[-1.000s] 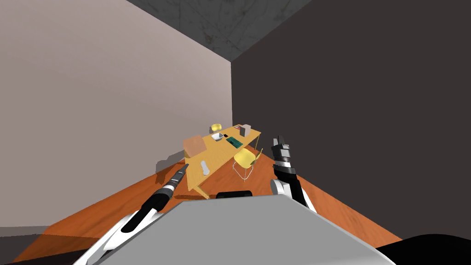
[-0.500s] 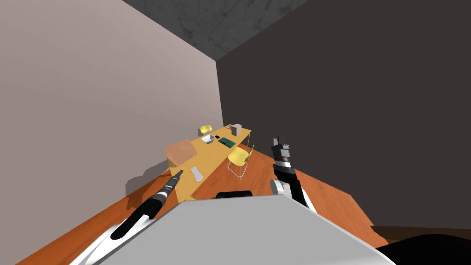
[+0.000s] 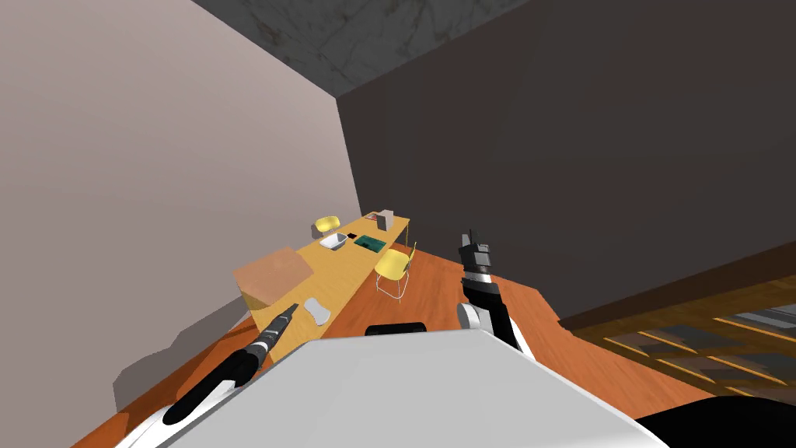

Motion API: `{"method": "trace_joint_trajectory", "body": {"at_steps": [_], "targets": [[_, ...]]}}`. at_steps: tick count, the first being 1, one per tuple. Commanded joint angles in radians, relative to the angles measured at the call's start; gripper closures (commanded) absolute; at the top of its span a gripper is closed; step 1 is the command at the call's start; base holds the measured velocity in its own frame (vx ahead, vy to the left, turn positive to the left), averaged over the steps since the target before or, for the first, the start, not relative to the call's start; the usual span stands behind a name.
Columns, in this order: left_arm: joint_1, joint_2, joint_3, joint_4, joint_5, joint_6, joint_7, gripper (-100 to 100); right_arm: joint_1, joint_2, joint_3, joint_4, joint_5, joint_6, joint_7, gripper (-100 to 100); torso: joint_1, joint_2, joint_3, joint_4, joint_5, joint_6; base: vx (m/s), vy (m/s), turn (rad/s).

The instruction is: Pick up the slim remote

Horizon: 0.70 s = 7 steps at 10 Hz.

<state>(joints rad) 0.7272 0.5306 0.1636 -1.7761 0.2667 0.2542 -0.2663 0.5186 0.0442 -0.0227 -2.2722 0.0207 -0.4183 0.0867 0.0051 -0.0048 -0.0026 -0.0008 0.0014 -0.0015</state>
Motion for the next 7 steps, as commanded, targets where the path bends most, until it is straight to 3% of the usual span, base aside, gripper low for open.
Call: {"method": "trace_joint_trajectory", "body": {"at_steps": [1,2,4,5,7], "targets": [[0.034,-0.006,0.014,0.006,0.041,0.05,-0.023,-100,0.0,0.0,0.0,0.0,0.0,0.0,0.0,0,0.0,0.0,0.0,0.0,0.0,0.0,0.01,0.026,-0.389],[0.034,-0.006,0.014,0.006,0.041,0.051,-0.023,-100,0.0,0.0,0.0,0.0,0.0,0.0,0.0,0,0.0,0.0,0.0,0.0,0.0,0.0,0.008,0.034,-0.211],[0.077,-0.022,0.03,0.042,0.107,0.115,-0.063,-100,0.0,0.0,0.0,0.0,0.0,0.0,0.0,0,0.0,-0.001,-0.001,0.0,0.0,0.0,0.032,0.046,-0.428],[0.077,-0.022,0.03,0.042,0.109,0.117,-0.063,-100,0.0,0.0,0.0,0.0,0.0,0.0,0.0,0,0.001,-0.002,-0.001,0.0,0.0,0.0,0.026,0.044,-0.296],[0.121,-0.042,0.042,0.078,0.168,0.176,-0.1,-100,0.0,0.0,0.0,0.0,0.0,0.0,0.0,0,0.0,-0.002,-0.001,0.0,0.0,0.0,0.03,0.043,-0.426]]}}
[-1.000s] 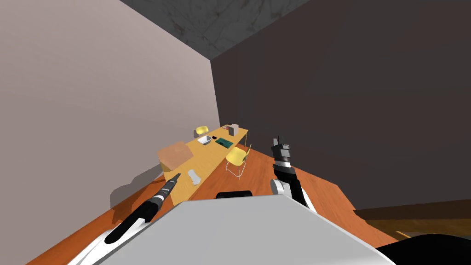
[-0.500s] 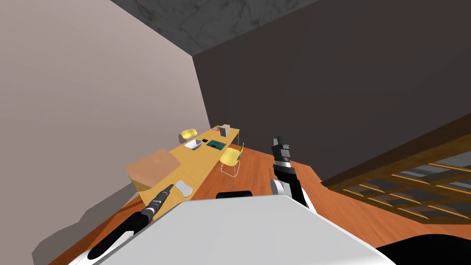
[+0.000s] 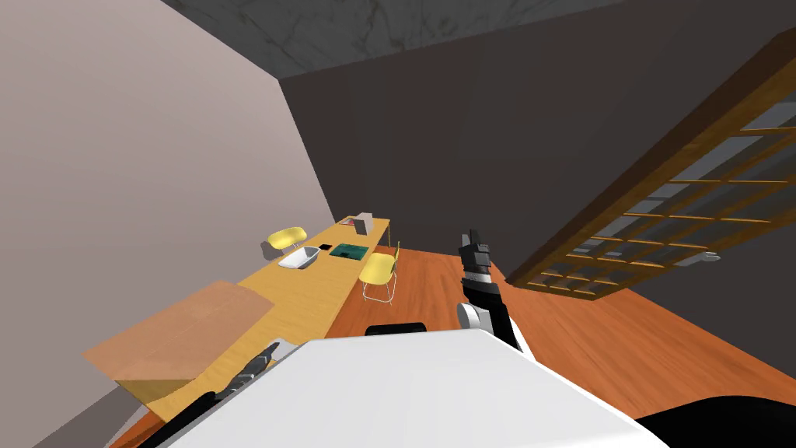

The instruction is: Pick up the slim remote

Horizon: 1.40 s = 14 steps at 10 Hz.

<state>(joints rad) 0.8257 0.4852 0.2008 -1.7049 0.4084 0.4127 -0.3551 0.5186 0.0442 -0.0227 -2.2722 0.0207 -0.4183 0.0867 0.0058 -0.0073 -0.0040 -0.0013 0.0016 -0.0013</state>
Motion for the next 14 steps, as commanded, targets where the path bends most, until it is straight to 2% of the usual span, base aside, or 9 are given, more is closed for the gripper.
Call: {"method": "trace_joint_trajectory", "body": {"at_steps": [1,2,3,8,9,12,14], "targets": [[0.023,0.003,0.005,0.007,0.036,0.018,-0.012,-100,0.0,0.0,0.0,0.0,0.0,0.0,0.0,0,0.0,0.0,0.0,0.0,0.0,0.0,0.03,0.045,-0.292],[0.045,-0.008,0.01,0.025,0.063,0.045,-0.03,-100,0.0,0.0,0.0,0.0,0.0,0.0,0.0,0,0.0,0.0,0.0,0.0,0.0,-0.001,0.031,0.043,-0.395],[0.045,-0.008,0.01,0.025,0.07,0.045,-0.03,-100,0.0,0.0,0.0,0.0,0.0,0.0,0.0,0,0.0,0.0,0.0,0.0,0.0,0.0,0.029,0.04,-0.145],[0.146,-0.062,0.029,0.105,0.222,0.162,-0.107,-100,0.0,0.0,0.0,0.0,0.0,0.0,0.0,0,0.002,-0.002,-0.001,0.0,0.0,0.0,0.044,0.066,-0.389],[0.146,-0.062,0.029,0.105,0.222,0.162,-0.107,-100,0.0,0.0,0.0,0.0,0.0,0.0,0.0,0,0.002,-0.001,-0.001,0.0,0.0,-0.001,0.026,0.057,-0.244],[0.19,-0.086,0.038,0.141,0.289,0.214,-0.14,-100,0.0,0.0,0.0,0.0,0.0,0.0,0.0,0,-0.001,-0.001,-0.001,0.0,0.0,-0.001,0.025,0.044,-0.305],[0.209,-0.097,0.042,0.157,0.319,0.238,-0.156,-100,0.0,0.0,0.0,0.0,0.0,0.0,0.0,0,-0.001,-0.002,-0.001,0.0,0.0,-0.001,0.027,0.045,-0.238]]}}
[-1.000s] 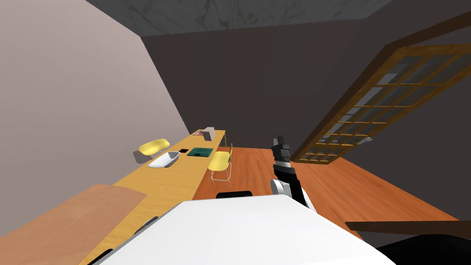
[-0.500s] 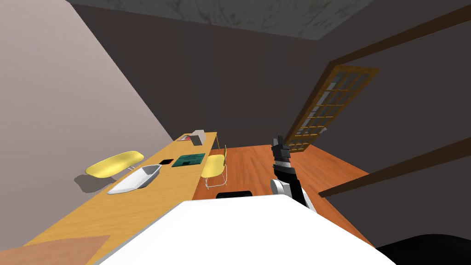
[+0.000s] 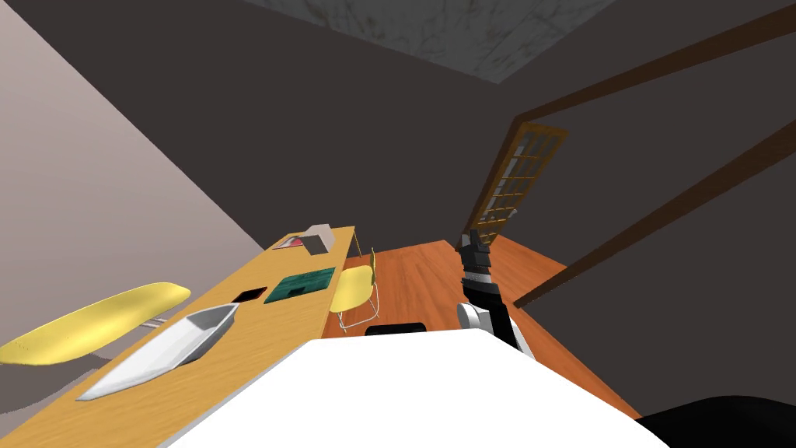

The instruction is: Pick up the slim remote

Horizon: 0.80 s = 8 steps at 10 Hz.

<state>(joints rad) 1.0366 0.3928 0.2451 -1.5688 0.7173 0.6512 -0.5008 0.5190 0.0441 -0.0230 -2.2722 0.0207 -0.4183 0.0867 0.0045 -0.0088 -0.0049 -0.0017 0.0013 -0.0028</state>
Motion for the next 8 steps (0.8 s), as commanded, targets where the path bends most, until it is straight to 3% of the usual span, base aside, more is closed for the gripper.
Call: {"method": "trace_joint_trajectory", "body": {"at_steps": [1,2,3,4,7,8], "targets": [[0.009,-0.011,0.0,0.031,0.028,0.014,-0.02,-100,0.0,0.0,0.0,0.0,0.0,0.0,0.0,0,0.0,0.0,0.0,0.0,0.0,0.0,0.016,0.039,-0.228],[0.004,-0.008,-0.001,0.023,0.017,0.006,-0.012,-100,0.0,0.0,0.0,0.0,0.0,0.0,0.0,0,0.0,0.0,0.0,0.0,0.0,0.0,0.005,0.022,-0.042],[0.004,-0.008,-0.002,0.026,0.019,0.007,-0.015,0,0.0,0.0,0.0,0.0,0.0,0.0,0.0,0,-0.002,0.001,0.0,0.0,0.0,-0.001,0.0,0.0,0.0],[-0.028,-0.018,-0.014,0.06,0.0,-0.011,-0.007,-100,0.0,0.0,0.0,0.0,0.0,0.0,0.0,0,-0.003,0.001,0.001,0.0,-0.001,-0.001,-0.019,0.018,-0.02],[-0.067,-0.03,-0.03,0.104,-0.023,-0.034,0.003,-100,0.0,0.0,0.0,0.0,0.0,0.0,0.0,0,-0.002,0.004,0.003,0.001,0.0,-0.001,-0.048,0.026,-0.018],[-0.057,-0.03,-0.026,0.09,-0.023,-0.026,0.005,-100,0.0,0.0,0.0,0.0,0.0,0.0,0.0,0,-0.002,0.004,0.002,0.001,0.0,-0.001,-0.015,0.009,-0.003]]}}
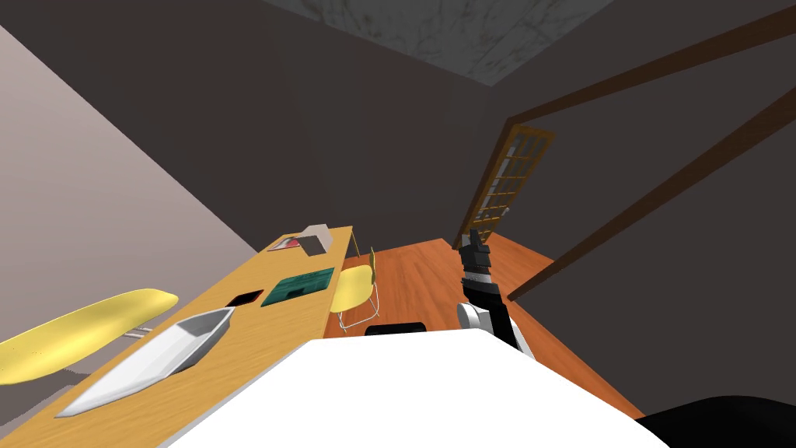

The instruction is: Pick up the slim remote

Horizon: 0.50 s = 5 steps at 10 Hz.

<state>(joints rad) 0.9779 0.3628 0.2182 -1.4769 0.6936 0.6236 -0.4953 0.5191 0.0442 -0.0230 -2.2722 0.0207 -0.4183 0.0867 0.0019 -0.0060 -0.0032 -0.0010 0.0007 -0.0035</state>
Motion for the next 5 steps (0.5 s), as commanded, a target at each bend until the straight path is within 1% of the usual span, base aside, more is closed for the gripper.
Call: {"method": "trace_joint_trajectory", "body": {"at_steps": [1,5], "targets": [[0.0,0.0,0.0,0.0,0.0,0.0,0.0,100,0.0,0.0,0.0,0.0,0.0,0.0,0.0,0,0.0,0.0,0.0,0.0,0.0,0.0,0.0,0.0,0.0],[0.001,0.0,0.0,0.0,0.0,0.001,0.0,100,0.0,0.0,0.0,0.0,0.0,0.0,0.0,0,0.0,-0.001,-0.001,0.0,0.0,0.0,0.0,0.0,0.0]]}}
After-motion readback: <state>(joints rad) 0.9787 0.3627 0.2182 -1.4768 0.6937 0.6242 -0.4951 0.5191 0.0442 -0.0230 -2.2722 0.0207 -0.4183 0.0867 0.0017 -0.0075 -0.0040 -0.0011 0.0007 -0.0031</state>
